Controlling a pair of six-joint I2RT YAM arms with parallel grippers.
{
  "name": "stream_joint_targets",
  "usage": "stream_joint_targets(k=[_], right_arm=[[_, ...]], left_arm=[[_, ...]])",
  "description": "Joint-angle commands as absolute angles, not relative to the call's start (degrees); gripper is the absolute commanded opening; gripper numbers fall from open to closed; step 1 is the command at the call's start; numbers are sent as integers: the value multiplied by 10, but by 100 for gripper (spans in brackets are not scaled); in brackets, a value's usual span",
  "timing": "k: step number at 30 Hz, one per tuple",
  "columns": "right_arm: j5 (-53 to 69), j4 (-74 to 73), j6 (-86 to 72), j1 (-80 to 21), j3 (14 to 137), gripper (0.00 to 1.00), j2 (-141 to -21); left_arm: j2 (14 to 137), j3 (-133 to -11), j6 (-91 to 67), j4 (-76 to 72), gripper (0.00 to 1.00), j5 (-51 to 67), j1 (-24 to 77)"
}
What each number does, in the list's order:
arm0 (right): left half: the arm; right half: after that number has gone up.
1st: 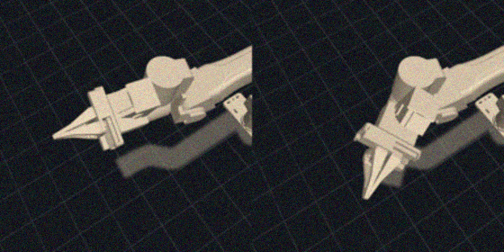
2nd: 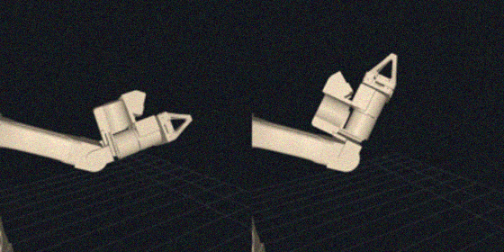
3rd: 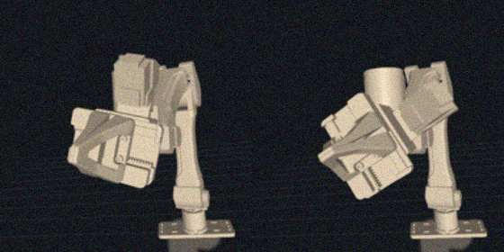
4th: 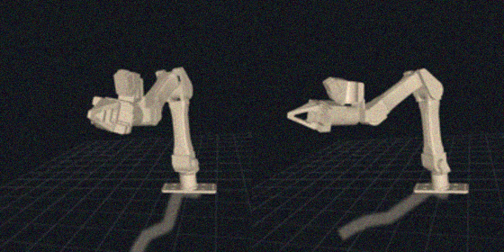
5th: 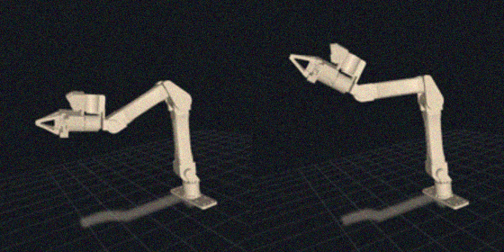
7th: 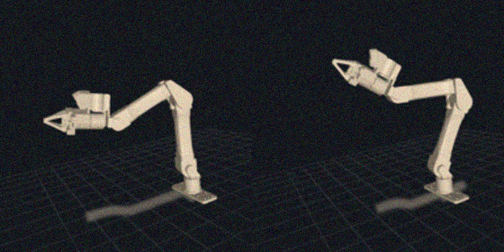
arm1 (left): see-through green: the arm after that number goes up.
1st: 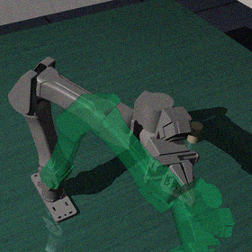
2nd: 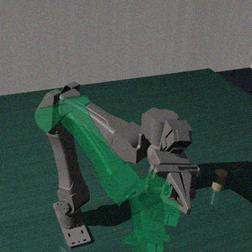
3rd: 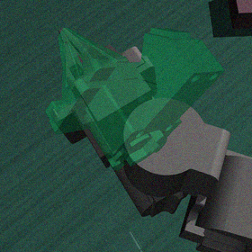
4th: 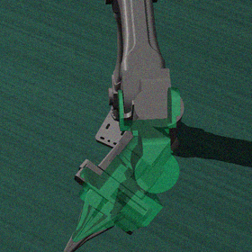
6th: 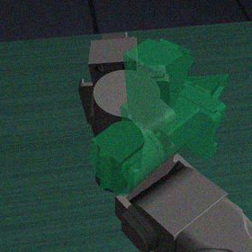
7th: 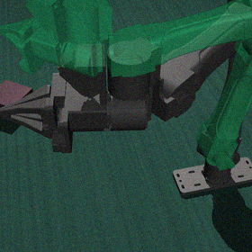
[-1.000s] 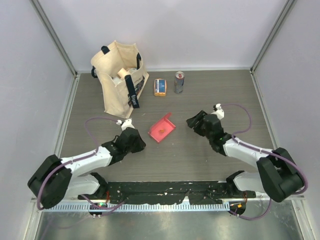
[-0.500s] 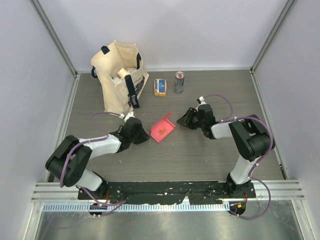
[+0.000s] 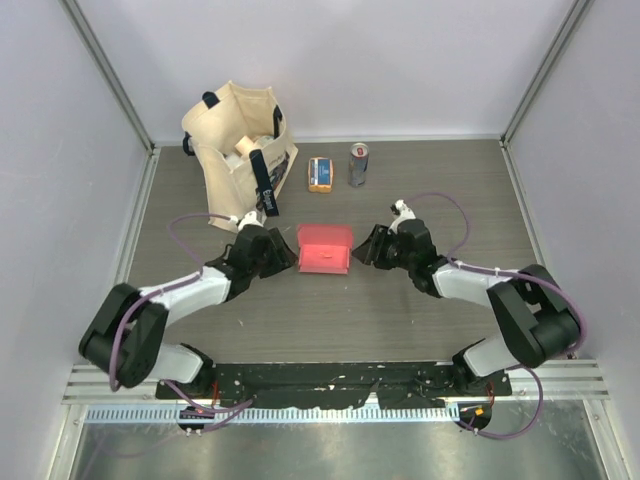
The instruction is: Fold the paper box
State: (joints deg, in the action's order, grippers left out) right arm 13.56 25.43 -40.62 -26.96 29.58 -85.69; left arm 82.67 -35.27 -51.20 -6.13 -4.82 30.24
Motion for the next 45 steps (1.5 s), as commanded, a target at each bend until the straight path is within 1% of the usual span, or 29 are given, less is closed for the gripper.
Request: stream_joint_targets(k=[1, 4, 6, 9, 13, 15, 16, 17, 22, 23, 30, 34, 45], right_arm=[[71, 156, -233, -274, 348, 48, -797], [69, 187, -199, -274, 327, 52, -768], [81, 227, -178, -273, 314, 54, -760], [108, 268, -143, -274, 295, 55, -752], [131, 286, -97, -278, 276, 53, -744], [128, 293, -81, -279, 266, 52, -736], [132, 321, -80, -279, 253, 52, -735], [136, 330, -80, -279, 248, 52, -733], [148, 372, -62, -293, 240, 53, -747], [149, 376, -61, -297, 242, 54, -751], [113, 377, -25, -321, 272, 56, -787], [95, 389, -15, -327, 275, 54, -792], [50, 394, 18, -354, 315, 49, -834]], left_arm=[[732, -327, -444, -47, 60, -34, 302], [718, -330, -410, -55, 61, -24, 301], [722, -330, -396, -86, 64, -9, 302], [743, -323, -375, -157, 65, 17, 302], [758, -326, -337, -182, 59, 18, 311], [753, -321, -318, -187, 54, 12, 316], [750, -319, -312, -196, 52, 10, 316], [748, -318, -306, -198, 48, 9, 317], [742, -322, -257, -203, 46, 4, 327], [742, -323, -251, -202, 43, 1, 330], [751, -328, -224, -205, 43, -36, 353], [761, -337, -215, -203, 38, -45, 359], [780, -353, -204, -195, 31, -72, 373]])
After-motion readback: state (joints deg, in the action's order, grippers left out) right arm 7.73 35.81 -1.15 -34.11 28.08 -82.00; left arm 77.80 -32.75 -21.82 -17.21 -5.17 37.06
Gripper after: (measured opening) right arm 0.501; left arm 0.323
